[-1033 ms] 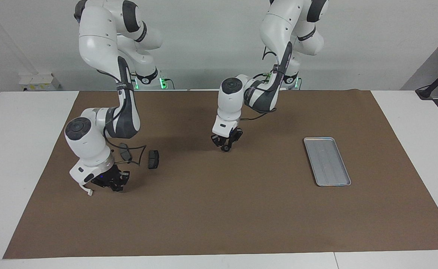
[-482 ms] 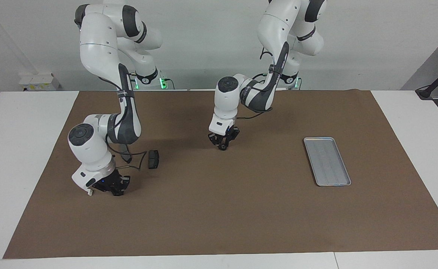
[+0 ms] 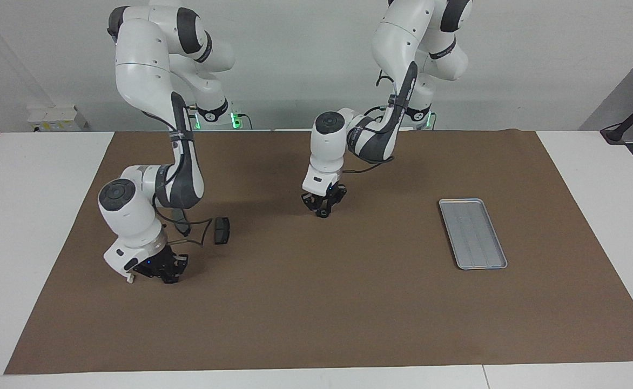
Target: Place bearing gear from tray to pile
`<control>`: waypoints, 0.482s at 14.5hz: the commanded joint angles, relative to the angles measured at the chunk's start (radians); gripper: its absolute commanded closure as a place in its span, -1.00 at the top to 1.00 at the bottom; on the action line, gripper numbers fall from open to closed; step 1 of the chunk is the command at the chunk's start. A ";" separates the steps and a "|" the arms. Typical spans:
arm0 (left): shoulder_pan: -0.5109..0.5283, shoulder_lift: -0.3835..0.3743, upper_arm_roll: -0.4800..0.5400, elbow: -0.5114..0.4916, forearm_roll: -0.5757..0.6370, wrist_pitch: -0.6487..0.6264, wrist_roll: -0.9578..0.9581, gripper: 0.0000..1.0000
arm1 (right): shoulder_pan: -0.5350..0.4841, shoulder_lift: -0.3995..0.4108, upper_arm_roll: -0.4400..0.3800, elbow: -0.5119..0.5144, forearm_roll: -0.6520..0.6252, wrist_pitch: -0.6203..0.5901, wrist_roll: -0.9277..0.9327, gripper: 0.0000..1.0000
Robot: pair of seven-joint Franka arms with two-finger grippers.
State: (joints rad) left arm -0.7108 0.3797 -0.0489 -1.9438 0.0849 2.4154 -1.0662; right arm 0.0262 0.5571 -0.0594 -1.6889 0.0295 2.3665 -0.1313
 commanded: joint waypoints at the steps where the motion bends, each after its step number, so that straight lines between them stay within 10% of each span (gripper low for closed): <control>1: -0.006 -0.004 0.012 -0.009 0.032 0.008 -0.014 0.79 | -0.002 -0.016 0.009 0.003 -0.011 -0.032 -0.019 1.00; 7: 0.016 -0.004 0.024 0.043 0.067 -0.044 -0.006 1.00 | 0.014 -0.129 0.015 0.015 -0.052 -0.196 -0.010 1.00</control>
State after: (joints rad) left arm -0.7096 0.3796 -0.0296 -1.9279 0.1137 2.4110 -1.0662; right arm 0.0430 0.4857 -0.0565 -1.6653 -0.0043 2.2376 -0.1313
